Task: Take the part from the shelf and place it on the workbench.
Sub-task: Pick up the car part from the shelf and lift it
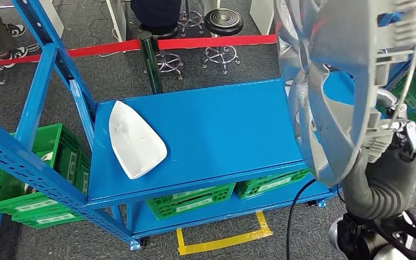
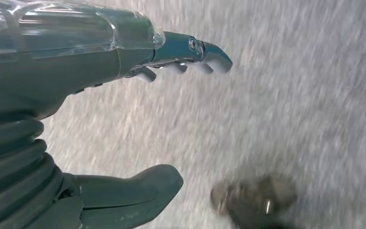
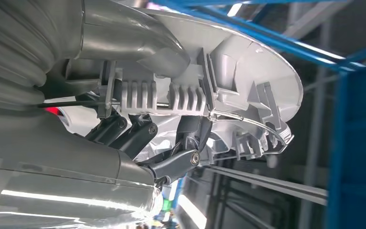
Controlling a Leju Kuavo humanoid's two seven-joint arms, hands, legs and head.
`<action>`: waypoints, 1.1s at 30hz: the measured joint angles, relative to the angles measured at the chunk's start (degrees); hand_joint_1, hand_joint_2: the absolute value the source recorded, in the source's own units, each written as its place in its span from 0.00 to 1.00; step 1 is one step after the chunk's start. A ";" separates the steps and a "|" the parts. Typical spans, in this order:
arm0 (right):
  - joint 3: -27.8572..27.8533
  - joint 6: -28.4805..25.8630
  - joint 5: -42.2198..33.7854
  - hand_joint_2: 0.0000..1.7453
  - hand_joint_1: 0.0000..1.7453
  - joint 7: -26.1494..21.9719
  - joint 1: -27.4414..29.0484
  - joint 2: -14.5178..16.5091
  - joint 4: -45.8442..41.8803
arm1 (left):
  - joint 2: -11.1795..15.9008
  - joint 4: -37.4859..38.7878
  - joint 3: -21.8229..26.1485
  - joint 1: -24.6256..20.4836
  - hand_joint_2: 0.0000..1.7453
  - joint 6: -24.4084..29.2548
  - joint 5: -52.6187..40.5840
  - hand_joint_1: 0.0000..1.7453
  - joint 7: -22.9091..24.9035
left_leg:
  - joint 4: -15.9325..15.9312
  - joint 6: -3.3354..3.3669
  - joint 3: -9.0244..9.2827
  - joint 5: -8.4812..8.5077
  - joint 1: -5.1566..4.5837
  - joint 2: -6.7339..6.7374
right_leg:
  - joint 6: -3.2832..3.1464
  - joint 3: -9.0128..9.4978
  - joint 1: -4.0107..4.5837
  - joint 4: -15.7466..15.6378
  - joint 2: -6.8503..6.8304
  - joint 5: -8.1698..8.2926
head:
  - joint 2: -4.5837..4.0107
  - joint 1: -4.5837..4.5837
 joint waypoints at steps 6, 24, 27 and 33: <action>2.12 -2.29 1.47 1.00 1.00 -3.04 3.73 1.70 -2.07 | 0.89 -0.04 0.00 -0.02 1.00 9.20 -0.58 0.00 -3.78 | -0.03 0.00 -0.01 0.00 -0.01 -0.21 | -0.01 0.00 -0.01 -0.01 -0.03 0.00 | 0.00 0.01; 7.42 -5.29 -1.04 1.00 1.00 -11.55 6.36 6.48 -0.69 | 5.30 -0.02 2.40 -0.48 1.00 0.76 6.30 0.00 -4.62 | -0.05 -0.03 -0.01 0.02 0.00 -0.27 | -0.02 0.00 -0.01 0.00 -0.03 -0.01 | 0.00 -0.03; 7.93 -7.14 0.42 1.00 1.00 -11.84 6.87 6.87 -0.39 | 5.37 0.00 3.22 -0.49 1.00 -0.30 6.69 0.00 -5.92 | -0.05 -0.03 -0.02 0.02 -0.01 -0.30 | -0.02 0.00 -0.02 -0.01 -0.03 -0.02 | 0.00 -0.01; 8.81 -8.31 2.41 1.00 1.00 -11.75 7.53 7.62 0.05 | 5.50 0.04 4.57 -0.57 1.00 -1.21 6.90 0.00 -6.91 | -0.05 -0.03 -0.02 0.02 -0.01 -0.32 | -0.03 0.00 -0.02 -0.04 -0.03 -0.02 | 0.00 0.04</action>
